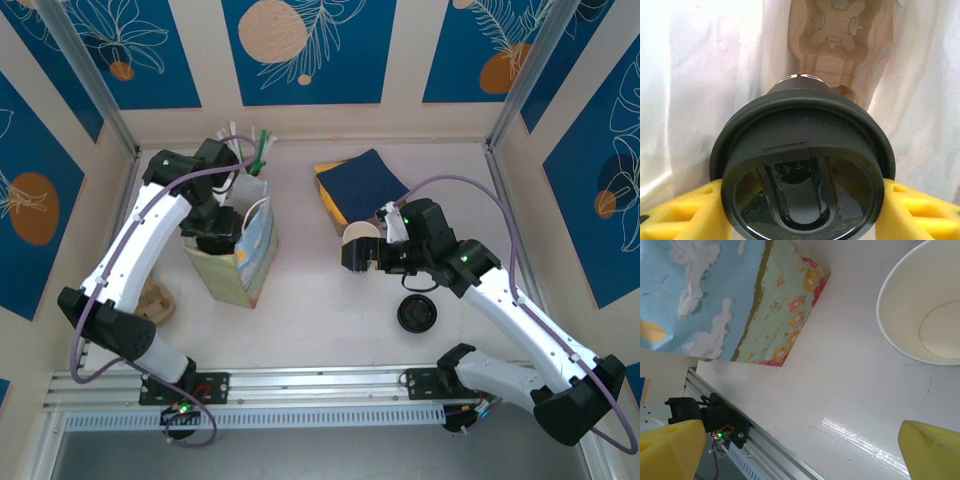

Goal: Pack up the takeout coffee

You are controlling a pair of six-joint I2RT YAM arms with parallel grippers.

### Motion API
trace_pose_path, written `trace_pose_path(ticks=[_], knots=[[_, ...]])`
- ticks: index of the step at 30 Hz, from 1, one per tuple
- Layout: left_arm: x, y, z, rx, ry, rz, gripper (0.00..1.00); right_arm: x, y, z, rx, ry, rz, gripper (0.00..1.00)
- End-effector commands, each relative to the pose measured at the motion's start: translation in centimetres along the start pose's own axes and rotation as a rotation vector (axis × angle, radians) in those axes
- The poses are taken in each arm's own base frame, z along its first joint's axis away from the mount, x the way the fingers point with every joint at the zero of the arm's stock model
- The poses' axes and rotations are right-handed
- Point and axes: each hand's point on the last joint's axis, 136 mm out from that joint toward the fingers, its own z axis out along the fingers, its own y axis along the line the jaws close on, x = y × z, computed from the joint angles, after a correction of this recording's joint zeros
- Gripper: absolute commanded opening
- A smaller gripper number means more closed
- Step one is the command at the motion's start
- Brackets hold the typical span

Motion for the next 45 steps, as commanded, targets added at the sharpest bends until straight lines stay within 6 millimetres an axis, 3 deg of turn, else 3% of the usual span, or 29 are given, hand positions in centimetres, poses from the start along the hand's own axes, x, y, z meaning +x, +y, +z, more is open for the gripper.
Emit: trace_pose_path(ticks=[1, 21, 33, 45], knots=[[0.6, 1.5, -1.2, -0.041, -0.016, -0.001, 0.56, 0.1, 0.6, -0.2, -0.027, 0.007, -0.02, 0.99], [1.0, 1.6, -2.4, -0.022, -0.052, -0.002, 0.56, 0.1, 1.1, 0.1, -0.038, 0.017, -0.025, 0.99], [1.5, -0.8, -1.6, 0.116, -0.035, 0.037, 0.55, 0.5, 1.4, 0.5, -0.031, 0.026, -0.028, 0.99], [-0.2, 0.9, -2.3, 0.013, -0.103, 0.048, 0.55, 1.1, 1.2, 0.2, -0.023, 0.021, -0.018, 0.99]])
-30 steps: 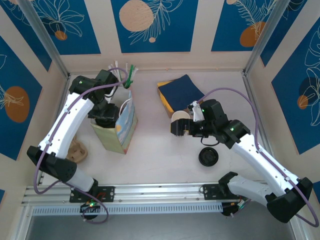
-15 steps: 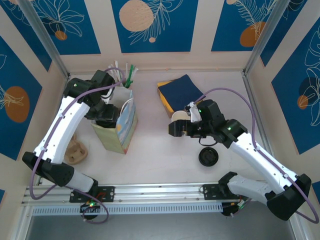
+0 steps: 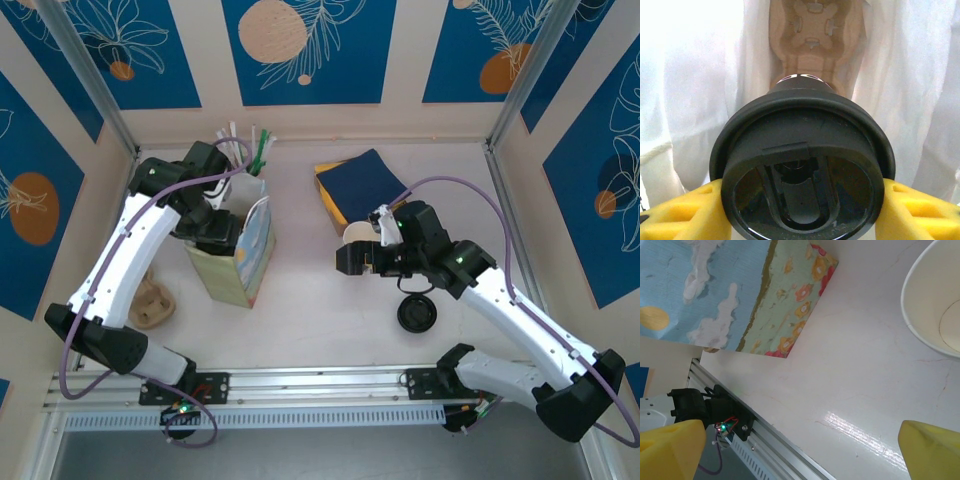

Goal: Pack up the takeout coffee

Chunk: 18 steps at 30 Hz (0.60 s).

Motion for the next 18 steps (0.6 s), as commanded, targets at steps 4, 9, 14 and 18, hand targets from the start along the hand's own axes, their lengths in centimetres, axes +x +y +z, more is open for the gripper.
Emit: trace_pose_path(ticks=[4, 9, 14, 18], knots=[[-1.2, 1.6, -0.9, -0.07, -0.056, 0.02, 0.56, 0.4, 0.0, -0.3, 0.0, -0.006, 0.0, 0.99], [-1.0, 1.6, -0.4, -0.07, -0.056, 0.048, 0.55, 0.4, 0.0, -0.4, 0.0, -0.005, -0.002, 0.99], [-0.4, 0.6, 0.5, -0.012, -0.042, 0.079, 0.56, 0.4, 0.0, -0.4, 0.001, -0.006, -0.003, 0.99], [0.0, 0.4, 1.4, -0.003, -0.024, 0.096, 0.55, 0.5, 0.0, -0.4, 0.001, -0.006, -0.006, 0.99]])
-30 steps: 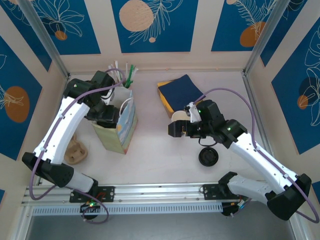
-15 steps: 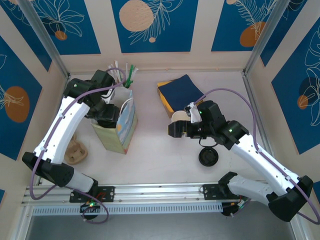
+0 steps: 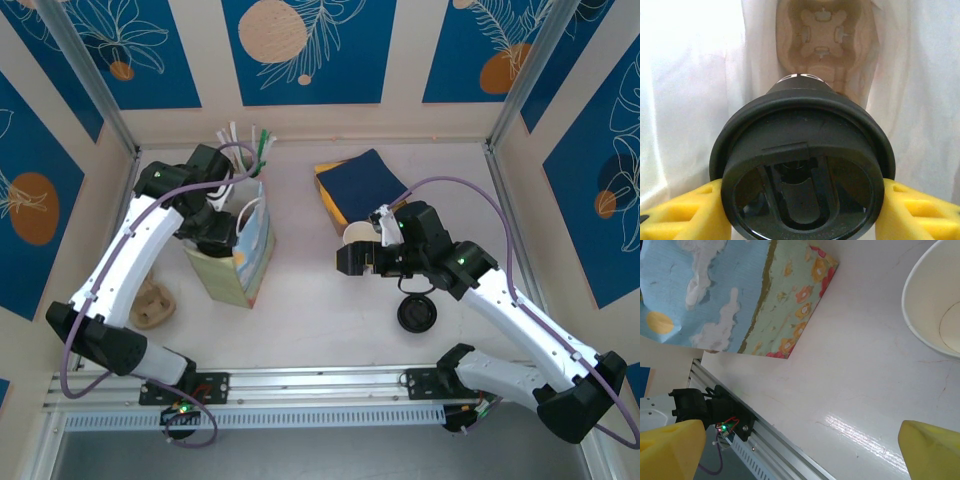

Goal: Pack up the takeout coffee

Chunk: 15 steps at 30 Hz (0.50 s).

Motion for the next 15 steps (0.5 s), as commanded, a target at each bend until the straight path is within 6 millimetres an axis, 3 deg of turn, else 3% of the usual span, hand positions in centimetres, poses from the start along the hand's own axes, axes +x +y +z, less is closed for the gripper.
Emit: trace_pose_path(ticks=[1, 5, 15], knots=[[0.51, -0.3, -0.12, 0.042, -0.007, 0.027, 0.55, 0.42, -0.16, -0.25, 0.005, -0.002, -0.002, 0.99], [0.54, -1.03, 0.2, 0.08, -0.004, 0.03, 0.55, 0.49, -0.23, -0.22, 0.007, 0.0, 0.0, 0.99], [-0.23, -0.58, -0.03, 0.055, -0.019, 0.023, 0.55, 0.35, -0.04, -0.15, -0.003, -0.004, -0.003, 0.99]])
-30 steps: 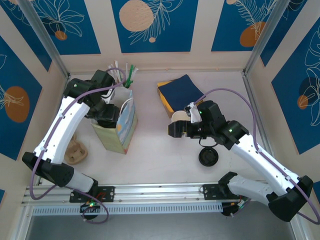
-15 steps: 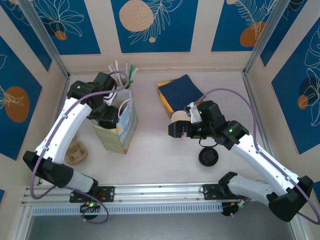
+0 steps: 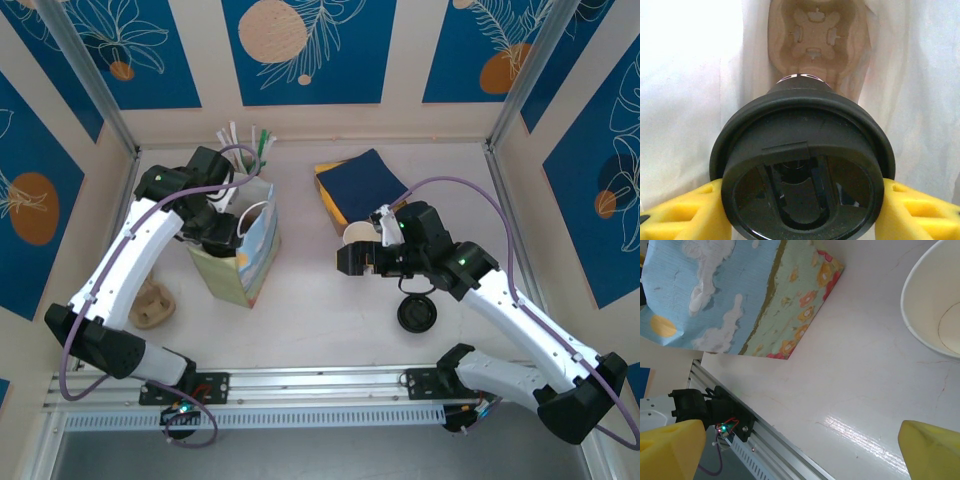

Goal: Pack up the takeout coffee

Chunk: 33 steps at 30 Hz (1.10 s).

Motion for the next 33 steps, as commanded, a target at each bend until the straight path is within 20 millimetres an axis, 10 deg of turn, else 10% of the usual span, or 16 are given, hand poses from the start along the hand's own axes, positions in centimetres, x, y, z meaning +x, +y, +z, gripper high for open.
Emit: trace_pose_path(ticks=[1, 21, 33], knots=[[0.0, 0.5, -0.5, -0.007, -0.002, 0.0, 0.55, 0.3, 0.1, 0.1, -0.009, 0.004, 0.0, 0.99], [0.3, 0.3, -0.8, 0.015, -0.009, -0.015, 0.55, -4.3, 10.9, 6.6, -0.201, 0.094, -0.01, 0.62], [0.2, -0.3, -0.8, 0.05, -0.015, -0.01, 0.55, -6.7, 13.2, 11.4, -0.173, 0.111, 0.163, 0.55]])
